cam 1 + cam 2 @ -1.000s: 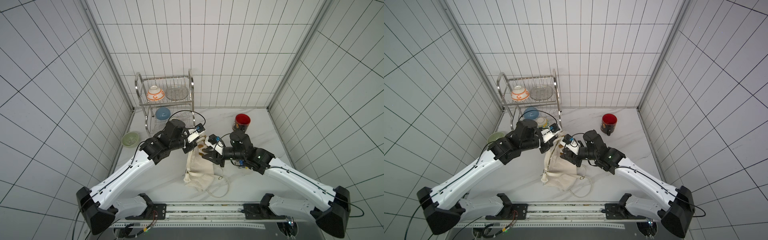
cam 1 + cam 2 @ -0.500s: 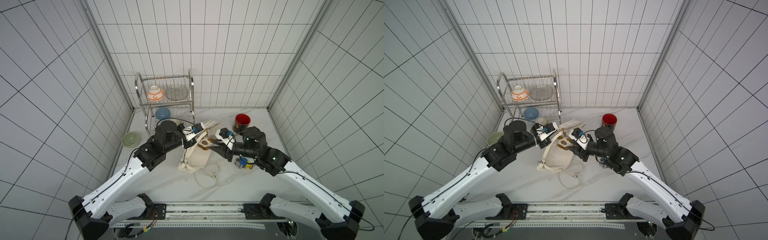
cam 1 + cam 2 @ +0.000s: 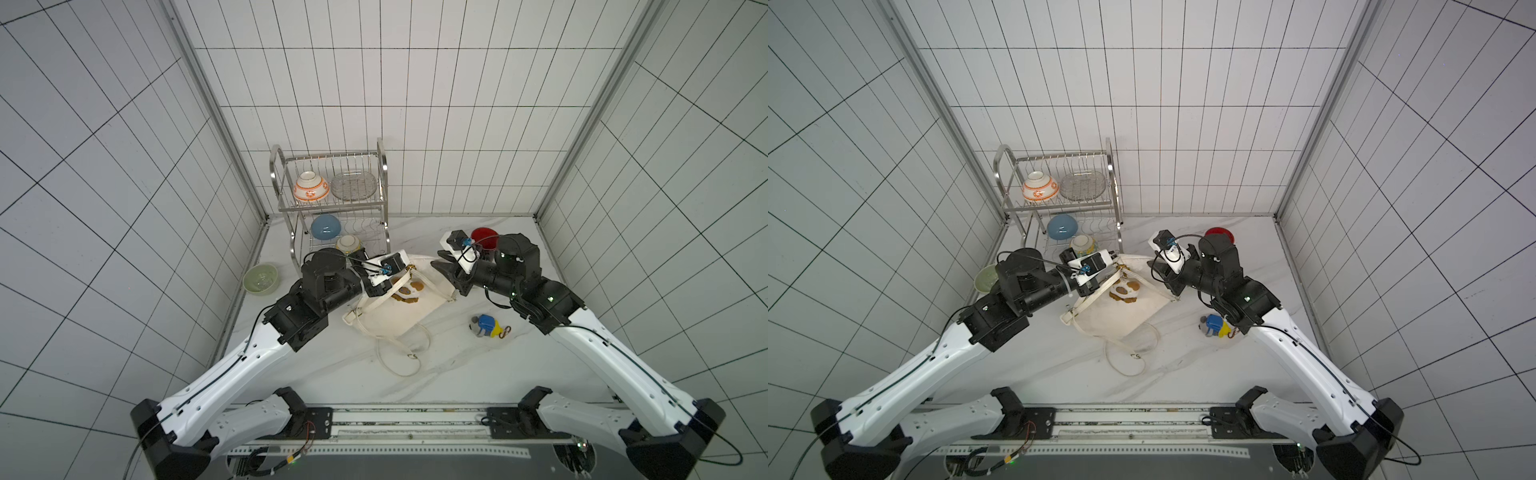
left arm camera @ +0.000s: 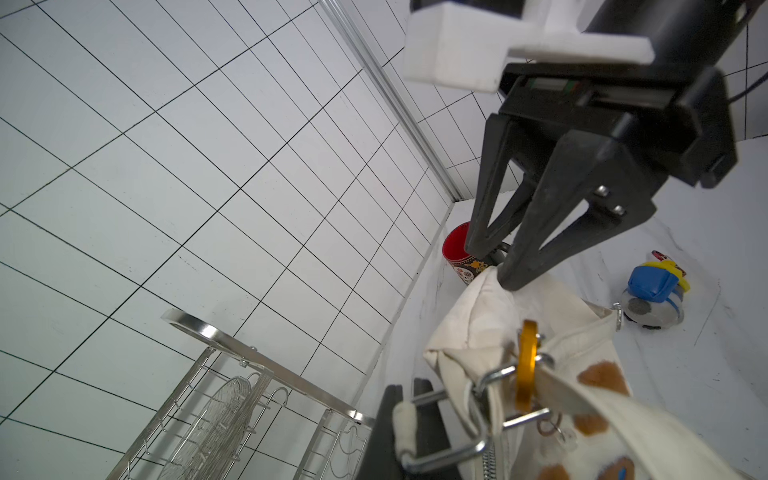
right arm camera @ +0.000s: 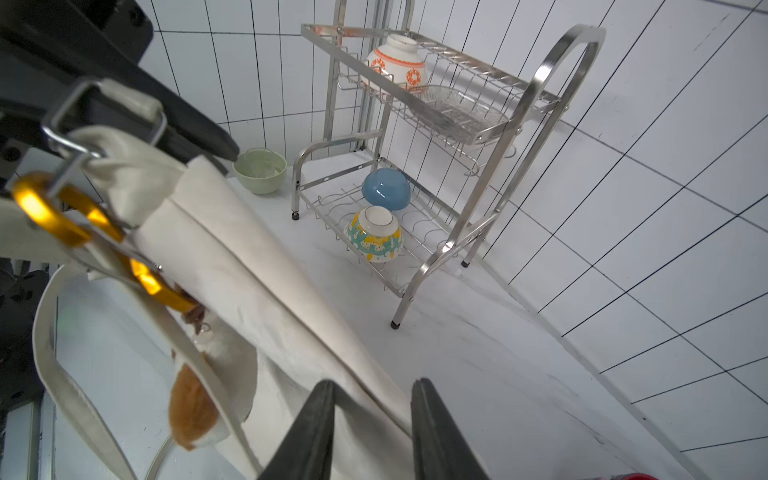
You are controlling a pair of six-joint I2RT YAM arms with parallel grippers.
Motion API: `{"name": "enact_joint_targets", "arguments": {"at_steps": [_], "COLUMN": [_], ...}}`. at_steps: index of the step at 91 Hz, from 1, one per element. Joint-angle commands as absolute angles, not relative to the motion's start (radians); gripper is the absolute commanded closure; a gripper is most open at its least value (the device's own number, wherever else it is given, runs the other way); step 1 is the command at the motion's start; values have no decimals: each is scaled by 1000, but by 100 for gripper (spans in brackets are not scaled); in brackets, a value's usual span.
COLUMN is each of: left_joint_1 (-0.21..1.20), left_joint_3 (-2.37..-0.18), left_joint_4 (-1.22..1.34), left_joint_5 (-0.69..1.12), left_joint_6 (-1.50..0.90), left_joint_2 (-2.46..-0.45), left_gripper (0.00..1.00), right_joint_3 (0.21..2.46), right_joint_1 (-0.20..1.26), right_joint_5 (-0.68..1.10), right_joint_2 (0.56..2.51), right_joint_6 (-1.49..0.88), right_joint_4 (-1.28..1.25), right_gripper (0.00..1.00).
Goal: Remove the decoration from the bag
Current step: Remove the decoration item from the bag.
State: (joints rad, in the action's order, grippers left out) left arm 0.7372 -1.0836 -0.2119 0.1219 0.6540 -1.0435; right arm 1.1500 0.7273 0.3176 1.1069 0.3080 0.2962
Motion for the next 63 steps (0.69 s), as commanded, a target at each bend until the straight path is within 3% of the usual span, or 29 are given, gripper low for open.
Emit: {"name": "enact_joint_targets", "arguments": {"at_steps": [1,31,63], "left_joint_1": [739,760,776], "left_joint_3": [-1108,-1120,-1173], "left_joint_4": [-120,-138,-187], "left_joint_5": [112,177,37], "left_joint_6": [541,390,127], "left_joint_2": [-1054,-1100,-1177], "left_gripper": [100,100,100], "right_joint_3": [1176,1161,1127], "right_joint_1": [794,855,887], "right_joint_5": [302,132,34], "right_joint_2": [1088,1086,1083], "right_joint_6": [329,240,108], "right_joint_4": [300,266,283], "right_gripper": [66,63,50]}}
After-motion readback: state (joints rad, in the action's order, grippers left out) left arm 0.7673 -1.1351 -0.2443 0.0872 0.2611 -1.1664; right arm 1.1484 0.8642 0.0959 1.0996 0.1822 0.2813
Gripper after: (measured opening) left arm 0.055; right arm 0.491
